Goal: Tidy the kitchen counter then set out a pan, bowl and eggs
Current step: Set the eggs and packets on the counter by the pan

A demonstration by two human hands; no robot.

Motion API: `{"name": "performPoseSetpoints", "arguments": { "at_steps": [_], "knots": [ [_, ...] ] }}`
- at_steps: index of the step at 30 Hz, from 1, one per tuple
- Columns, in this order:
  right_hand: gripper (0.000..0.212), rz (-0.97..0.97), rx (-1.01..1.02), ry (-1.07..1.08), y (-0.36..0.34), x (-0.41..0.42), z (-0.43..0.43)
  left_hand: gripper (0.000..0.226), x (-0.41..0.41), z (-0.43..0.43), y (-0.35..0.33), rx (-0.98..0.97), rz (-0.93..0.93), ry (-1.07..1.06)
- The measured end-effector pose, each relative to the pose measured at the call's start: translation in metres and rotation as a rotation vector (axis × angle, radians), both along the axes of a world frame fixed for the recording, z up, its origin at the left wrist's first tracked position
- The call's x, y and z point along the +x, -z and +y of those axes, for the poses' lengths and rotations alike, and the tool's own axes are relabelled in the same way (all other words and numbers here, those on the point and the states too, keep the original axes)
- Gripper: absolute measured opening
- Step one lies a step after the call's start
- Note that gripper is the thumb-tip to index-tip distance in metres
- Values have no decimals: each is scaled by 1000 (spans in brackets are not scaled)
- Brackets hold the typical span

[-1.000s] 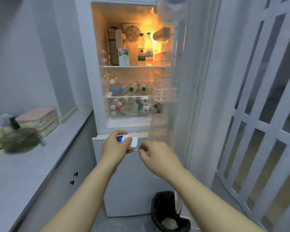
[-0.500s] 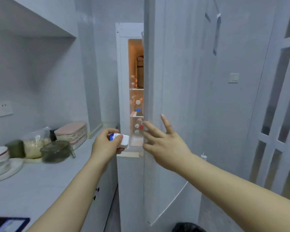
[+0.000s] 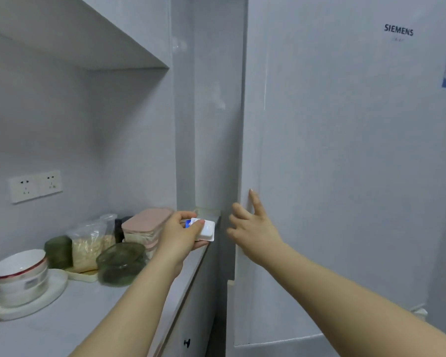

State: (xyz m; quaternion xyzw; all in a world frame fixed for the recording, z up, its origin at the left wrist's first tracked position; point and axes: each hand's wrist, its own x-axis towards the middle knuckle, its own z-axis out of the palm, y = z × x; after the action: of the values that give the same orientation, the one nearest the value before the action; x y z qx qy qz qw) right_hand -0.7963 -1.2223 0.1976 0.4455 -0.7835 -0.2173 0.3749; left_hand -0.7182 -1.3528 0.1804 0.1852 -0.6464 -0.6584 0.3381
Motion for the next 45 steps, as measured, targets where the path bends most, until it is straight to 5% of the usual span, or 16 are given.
{"name": "performPoseSetpoints", "arguments": {
  "at_steps": [9,14,24,33,36,40,45],
  "knots": [
    [40,16,-40,-58,8,-112,-79,15,-97,-78,-5,72,-63,68],
    [25,-81,47,46,1,-141,-98,17,-128,-92,1,95,-103,100],
    [31,-155,159,136,1,-190,-116,15,-180,-112,-1,118,-104,108],
    [25,-104,-113,-125,17,-195,-119,19,-182,-103,7,168,-97,97],
    [21,-315,-350,-236,27,-186,-127,19,-175,-103,10,209,-83,79],
    [42,-976,-558,-226,28,-169,-128,19,-162,-102,17,279,-60,63],
    [42,-1326,-522,-355,44,-150,-126,20,-140,-92,31,375,-76,68]
  ]
}}
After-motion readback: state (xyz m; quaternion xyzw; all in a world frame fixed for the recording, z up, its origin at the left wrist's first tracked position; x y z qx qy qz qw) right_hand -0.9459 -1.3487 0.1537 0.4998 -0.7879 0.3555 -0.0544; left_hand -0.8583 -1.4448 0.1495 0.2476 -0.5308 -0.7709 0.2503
